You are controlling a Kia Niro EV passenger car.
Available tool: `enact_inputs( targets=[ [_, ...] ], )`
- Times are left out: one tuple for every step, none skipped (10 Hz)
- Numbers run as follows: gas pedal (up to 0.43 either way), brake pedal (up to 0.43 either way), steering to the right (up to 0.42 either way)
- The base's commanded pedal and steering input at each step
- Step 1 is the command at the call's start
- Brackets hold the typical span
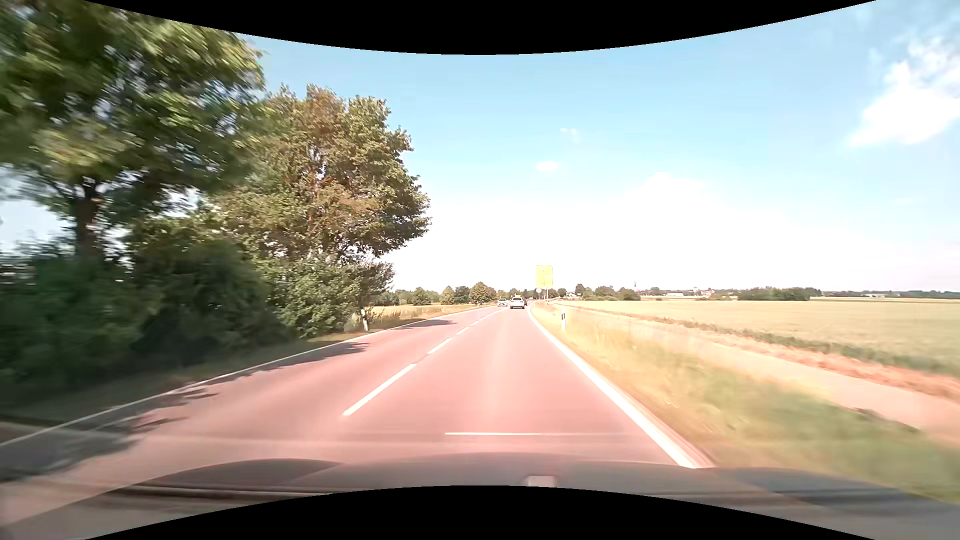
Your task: Follow the waypoints while adhering to traffic rules and regulations
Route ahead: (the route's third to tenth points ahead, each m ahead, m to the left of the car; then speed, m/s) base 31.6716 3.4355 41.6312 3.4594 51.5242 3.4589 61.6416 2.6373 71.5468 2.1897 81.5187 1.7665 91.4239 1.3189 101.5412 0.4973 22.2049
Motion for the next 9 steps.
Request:
enact_inputs(
  targets=[
    [0.118, 0.0, 0.004],
    [0.118, 0.0, 0.004],
    [0.118, 0.0, 0.004],
    [0.118, 0.0, 0.004],
    [0.118, 0.0, 0.004],
    [0.118, 0.0, 0.004],
    [0.15, 0.0, 0.004],
    [0.189, 0.0, 0.004],
    [0.189, 0.0, 0.004]
  ],
)
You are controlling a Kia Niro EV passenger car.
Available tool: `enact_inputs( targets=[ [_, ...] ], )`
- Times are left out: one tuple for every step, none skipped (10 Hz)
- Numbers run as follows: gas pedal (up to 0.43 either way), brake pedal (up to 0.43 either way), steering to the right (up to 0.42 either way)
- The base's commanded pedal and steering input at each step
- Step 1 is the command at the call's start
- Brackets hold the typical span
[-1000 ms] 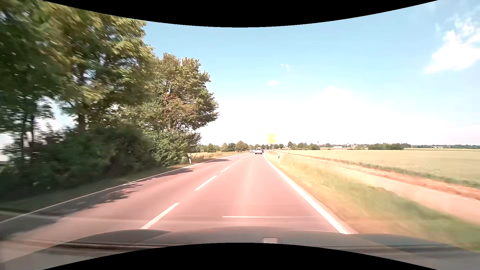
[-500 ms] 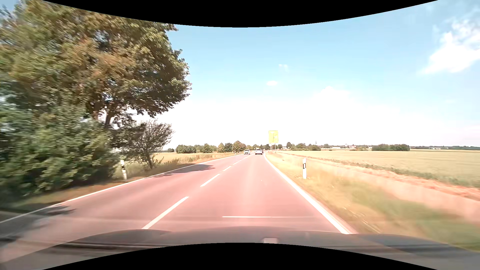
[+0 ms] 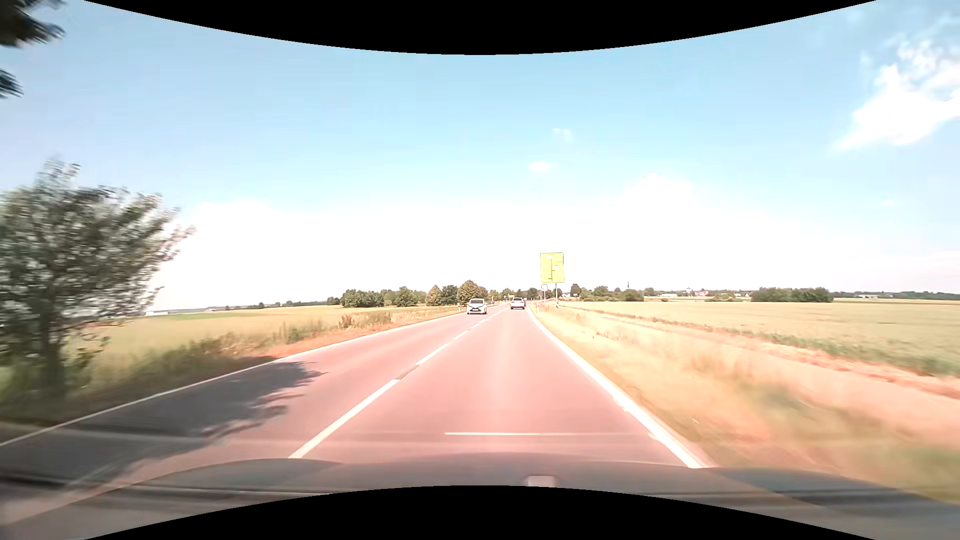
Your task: Follow the waypoints while adhering to traffic rules and regulations
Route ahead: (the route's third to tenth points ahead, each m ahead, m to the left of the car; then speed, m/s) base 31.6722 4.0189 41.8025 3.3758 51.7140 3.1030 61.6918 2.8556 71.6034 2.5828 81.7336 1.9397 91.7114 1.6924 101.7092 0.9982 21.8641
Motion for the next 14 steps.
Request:
enact_inputs(
  targets=[
    [0.189, 0.0, 0.003],
    [0.189, 0.0, 0.004],
    [0.189, 0.0, 0.004],
    [0.189, 0.0, 0.004],
    [0.189, 0.0, 0.004],
    [0.189, 0.0, 0.004],
    [0.189, 0.0, 0.003],
    [0.189, 0.0, 0.004],
    [0.189, 0.0, 0.004],
    [0.189, 0.0, 0.004],
    [0.189, 0.0, 0.003],
    [0.189, 0.0, 0.004],
    [0.189, 0.0, 0.004],
    [0.189, 0.0, 0.003]
  ],
)
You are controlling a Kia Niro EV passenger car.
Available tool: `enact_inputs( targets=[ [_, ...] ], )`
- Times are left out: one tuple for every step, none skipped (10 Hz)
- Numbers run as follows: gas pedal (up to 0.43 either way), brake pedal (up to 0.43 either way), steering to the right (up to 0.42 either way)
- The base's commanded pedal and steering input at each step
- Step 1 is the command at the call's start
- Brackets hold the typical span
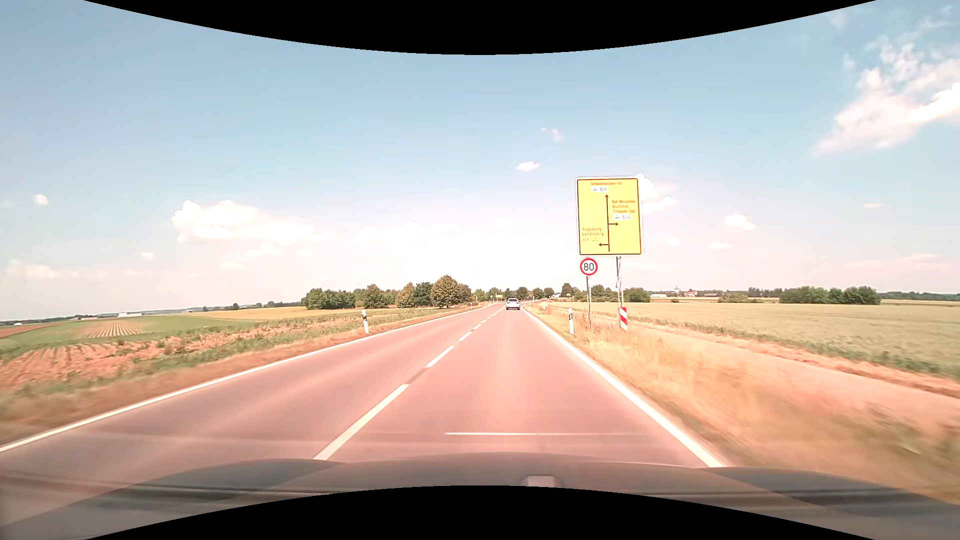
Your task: Follow the waypoints while adhering to traffic rules and regulations
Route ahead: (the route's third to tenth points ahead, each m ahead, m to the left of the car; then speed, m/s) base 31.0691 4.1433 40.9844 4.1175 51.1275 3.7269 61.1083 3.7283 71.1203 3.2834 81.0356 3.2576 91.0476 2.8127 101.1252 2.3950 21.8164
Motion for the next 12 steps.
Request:
enact_inputs(
  targets=[
    [0.189, 0.0, 0.003],
    [0.189, 0.0, 0.004],
    [0.189, 0.0, 0.003],
    [0.189, 0.0, 0.004],
    [0.189, 0.0, 0.003],
    [0.189, 0.0, 0.003],
    [0.177, 0.0, 0.003],
    [0.177, 0.0, 0.002],
    [0.177, 0.0, 0.002],
    [0.177, 0.0, 0.002],
    [0.177, 0.0, 0.002],
    [0.177, 0.0, 0.001]
  ],
)
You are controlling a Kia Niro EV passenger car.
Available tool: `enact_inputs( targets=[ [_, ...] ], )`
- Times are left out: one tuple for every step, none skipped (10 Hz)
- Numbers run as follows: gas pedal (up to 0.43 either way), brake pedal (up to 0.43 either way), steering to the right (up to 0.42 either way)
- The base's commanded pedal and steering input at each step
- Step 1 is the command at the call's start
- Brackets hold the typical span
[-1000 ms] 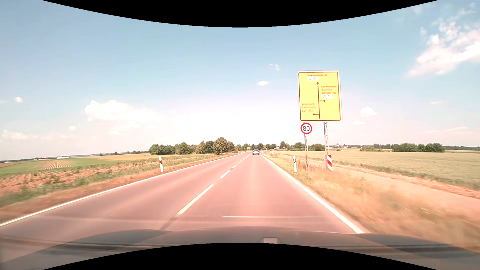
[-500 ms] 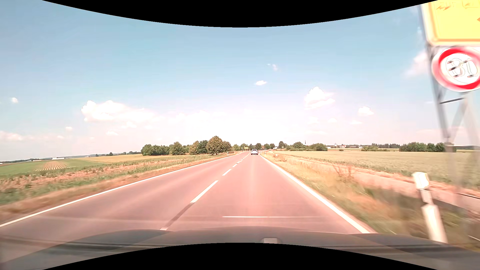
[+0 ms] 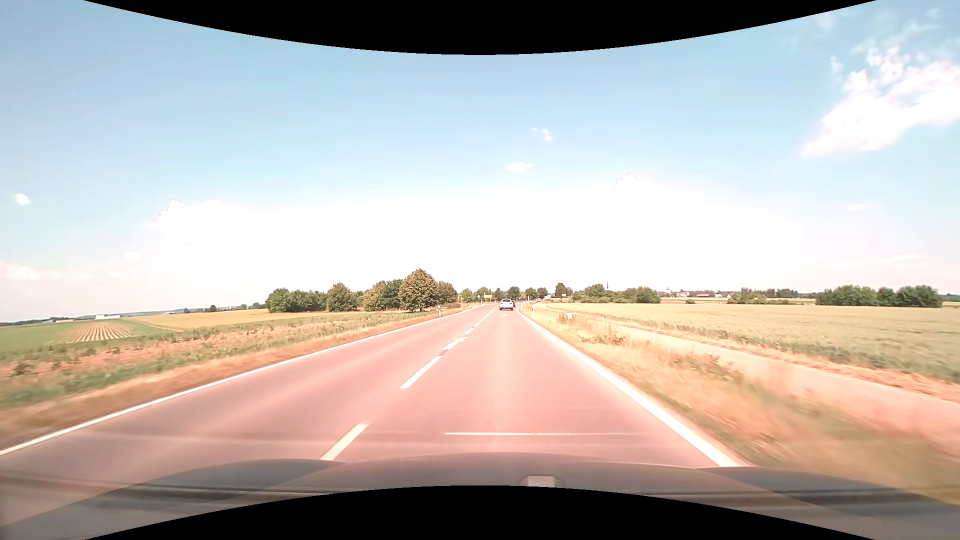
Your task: Follow the waypoints while adhering to traffic rules and regulations
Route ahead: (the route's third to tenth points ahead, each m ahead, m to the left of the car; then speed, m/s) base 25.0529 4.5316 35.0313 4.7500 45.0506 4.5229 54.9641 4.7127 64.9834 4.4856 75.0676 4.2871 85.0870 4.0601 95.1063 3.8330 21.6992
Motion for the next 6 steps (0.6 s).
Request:
enact_inputs(
  targets=[
    [0.177, 0.0, 0.001],
    [0.177, 0.0, 0.0],
    [0.177, 0.0, 0.0],
    [0.169, 0.0, 0.0],
    [0.169, 0.0, -0.001],
    [0.169, 0.0, -0.001]
  ],
)
